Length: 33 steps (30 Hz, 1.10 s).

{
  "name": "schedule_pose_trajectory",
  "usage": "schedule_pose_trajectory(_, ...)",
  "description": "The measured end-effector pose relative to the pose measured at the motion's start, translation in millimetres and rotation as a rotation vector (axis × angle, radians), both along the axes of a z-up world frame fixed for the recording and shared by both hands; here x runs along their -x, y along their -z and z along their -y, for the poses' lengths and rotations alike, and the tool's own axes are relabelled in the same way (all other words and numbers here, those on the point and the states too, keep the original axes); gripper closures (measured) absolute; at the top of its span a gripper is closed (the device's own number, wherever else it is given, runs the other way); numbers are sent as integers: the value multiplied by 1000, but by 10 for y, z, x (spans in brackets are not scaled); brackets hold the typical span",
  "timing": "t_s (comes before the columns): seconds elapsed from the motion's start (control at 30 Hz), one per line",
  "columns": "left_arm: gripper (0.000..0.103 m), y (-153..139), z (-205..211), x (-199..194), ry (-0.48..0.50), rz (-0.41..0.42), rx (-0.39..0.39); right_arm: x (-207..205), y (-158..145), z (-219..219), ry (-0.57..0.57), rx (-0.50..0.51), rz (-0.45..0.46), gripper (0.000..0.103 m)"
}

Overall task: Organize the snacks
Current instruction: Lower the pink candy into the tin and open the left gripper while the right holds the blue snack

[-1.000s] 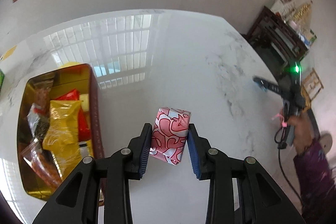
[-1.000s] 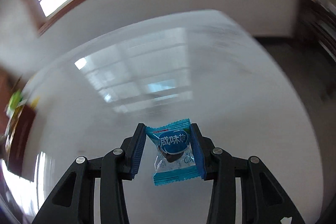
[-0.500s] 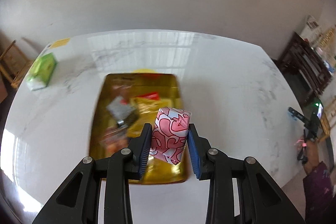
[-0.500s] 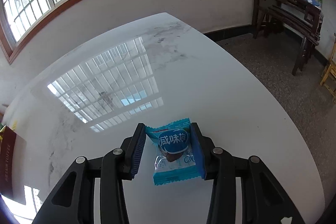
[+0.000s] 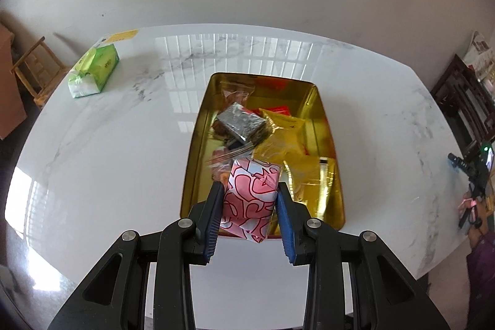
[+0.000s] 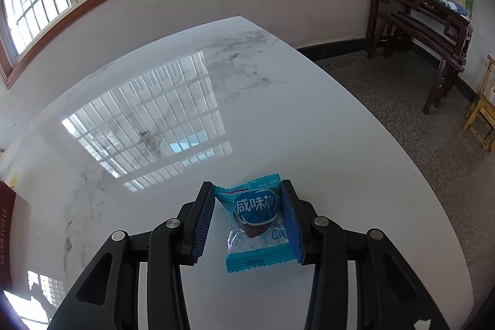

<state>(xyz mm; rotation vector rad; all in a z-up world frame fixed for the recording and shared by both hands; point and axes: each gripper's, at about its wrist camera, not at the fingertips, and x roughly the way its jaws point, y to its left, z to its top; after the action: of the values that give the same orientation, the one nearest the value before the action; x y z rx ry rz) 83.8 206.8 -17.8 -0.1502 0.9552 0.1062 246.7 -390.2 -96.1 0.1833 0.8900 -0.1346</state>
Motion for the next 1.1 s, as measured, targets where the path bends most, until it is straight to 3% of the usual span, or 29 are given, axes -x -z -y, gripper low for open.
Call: schedule_pose_trajectory(1.1,68,572,-76,-224,-33,-36,-185,21,8,-64,2,18,-6,62)
